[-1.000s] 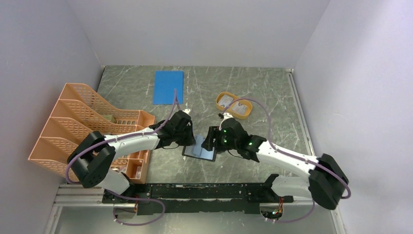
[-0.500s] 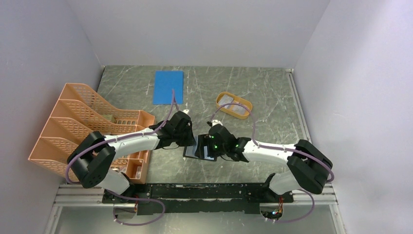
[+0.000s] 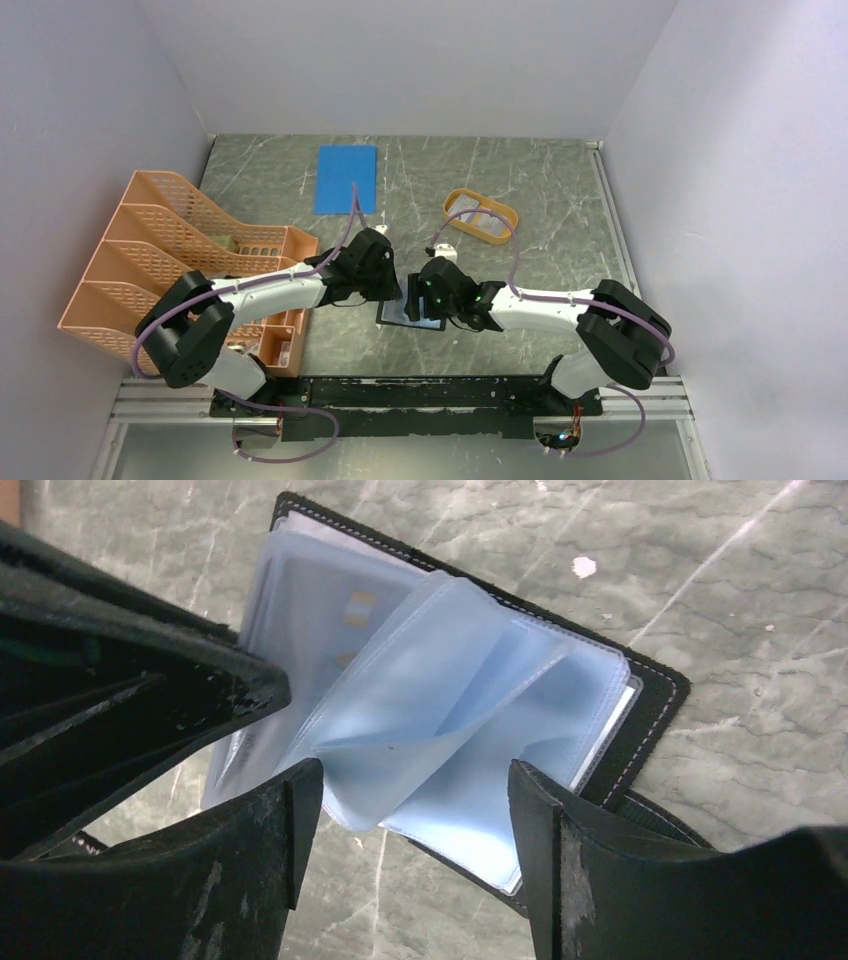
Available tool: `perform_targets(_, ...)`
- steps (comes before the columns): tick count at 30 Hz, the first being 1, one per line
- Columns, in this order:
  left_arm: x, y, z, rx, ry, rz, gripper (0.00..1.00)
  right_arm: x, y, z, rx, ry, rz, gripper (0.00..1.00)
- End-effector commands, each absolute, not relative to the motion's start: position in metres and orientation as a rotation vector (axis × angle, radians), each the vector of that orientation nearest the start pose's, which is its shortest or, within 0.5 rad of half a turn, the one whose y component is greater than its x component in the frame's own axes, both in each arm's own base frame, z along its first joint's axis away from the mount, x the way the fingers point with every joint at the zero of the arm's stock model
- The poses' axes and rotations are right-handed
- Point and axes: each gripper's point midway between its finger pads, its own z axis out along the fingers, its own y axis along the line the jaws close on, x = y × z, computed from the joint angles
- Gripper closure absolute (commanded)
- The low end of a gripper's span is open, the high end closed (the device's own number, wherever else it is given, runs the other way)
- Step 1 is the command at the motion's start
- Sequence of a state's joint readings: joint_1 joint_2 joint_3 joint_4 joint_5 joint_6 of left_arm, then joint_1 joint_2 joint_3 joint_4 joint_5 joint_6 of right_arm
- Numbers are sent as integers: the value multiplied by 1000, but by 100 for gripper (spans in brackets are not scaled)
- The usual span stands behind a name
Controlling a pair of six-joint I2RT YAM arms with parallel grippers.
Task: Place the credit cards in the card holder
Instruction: Open the card holder at the center of the board.
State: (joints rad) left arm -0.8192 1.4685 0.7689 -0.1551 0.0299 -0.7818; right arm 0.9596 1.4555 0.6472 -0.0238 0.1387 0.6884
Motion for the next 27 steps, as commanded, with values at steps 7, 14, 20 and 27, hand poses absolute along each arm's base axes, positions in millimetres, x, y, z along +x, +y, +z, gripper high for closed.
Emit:
perform_targets(7, 216, -284, 66, 104, 2569, -718, 73, 197, 264, 22, -210, 2489, 474, 42)
perform_targets(14, 218, -284, 64, 116, 2566, -702, 74, 194, 260, 22, -189, 2495, 488, 46)
perform_targets(20, 219, -278, 52, 116, 2586, -644, 91, 191, 254, 19, -164, 2505, 486, 56)
perform_targets(27, 219, -266, 38, 110, 2613, -550, 95, 189, 243, 14, -130, 2528, 451, 66)
